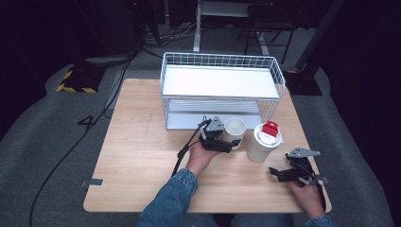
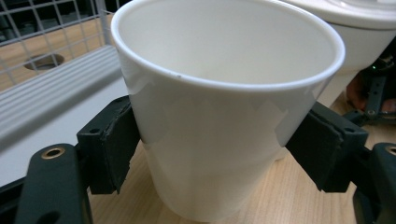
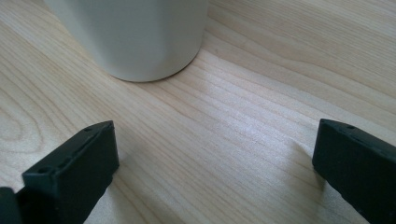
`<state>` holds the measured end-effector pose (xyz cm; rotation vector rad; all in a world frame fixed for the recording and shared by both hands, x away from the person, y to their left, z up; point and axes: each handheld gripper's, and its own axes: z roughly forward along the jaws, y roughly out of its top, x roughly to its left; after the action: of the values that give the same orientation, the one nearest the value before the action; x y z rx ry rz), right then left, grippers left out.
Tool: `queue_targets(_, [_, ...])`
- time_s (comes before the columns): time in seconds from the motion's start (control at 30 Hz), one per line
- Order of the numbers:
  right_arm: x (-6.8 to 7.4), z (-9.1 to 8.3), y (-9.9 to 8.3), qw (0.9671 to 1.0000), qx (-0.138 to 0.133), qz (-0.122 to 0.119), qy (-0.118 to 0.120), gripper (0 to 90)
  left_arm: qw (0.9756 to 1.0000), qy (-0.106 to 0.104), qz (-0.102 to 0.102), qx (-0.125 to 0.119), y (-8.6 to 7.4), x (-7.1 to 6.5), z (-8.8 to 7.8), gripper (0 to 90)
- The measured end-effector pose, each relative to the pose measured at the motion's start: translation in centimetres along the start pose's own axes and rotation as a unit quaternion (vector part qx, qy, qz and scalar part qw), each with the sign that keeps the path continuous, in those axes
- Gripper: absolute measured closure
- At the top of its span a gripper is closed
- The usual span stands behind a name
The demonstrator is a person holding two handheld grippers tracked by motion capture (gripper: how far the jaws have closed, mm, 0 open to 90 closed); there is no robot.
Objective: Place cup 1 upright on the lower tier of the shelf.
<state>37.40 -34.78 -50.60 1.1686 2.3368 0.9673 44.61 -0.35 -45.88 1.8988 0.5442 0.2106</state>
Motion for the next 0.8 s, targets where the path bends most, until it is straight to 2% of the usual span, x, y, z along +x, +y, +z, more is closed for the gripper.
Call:
queue_targets(0.23, [0.0,0.0,0.0,1.0,0.0,0.0,0.0,0.4,0.9997,0.014,-0.015,-0.011,0.4,0.7,-1.2,22.0])
queue_targets(0.37, [0.0,0.0,0.0,1.0,0.0,0.0,0.0,0.4,0.9996,0.027,-0.005,-0.007,0.9,1.1,-1.9,22.0])
queue_targets(0.5, [0.0,0.0,0.0,1.0,0.0,0.0,0.0,0.4,0.999,0.042,-0.01,-0.014,1.1,1.6,-2.6,22.0])
queue_targets(0.6, [0.0,0.0,0.0,1.0,0.0,0.0,0.0,0.4,0.9977,0.059,-0.023,-0.021,1.1,2.0,-2.9,22.0])
queue_targets(0.8, [0.0,0.0,0.0,1.0,0.0,0.0,0.0,0.4,0.9956,0.085,-0.032,-0.021,1.0,2.8,-3.1,22.0])
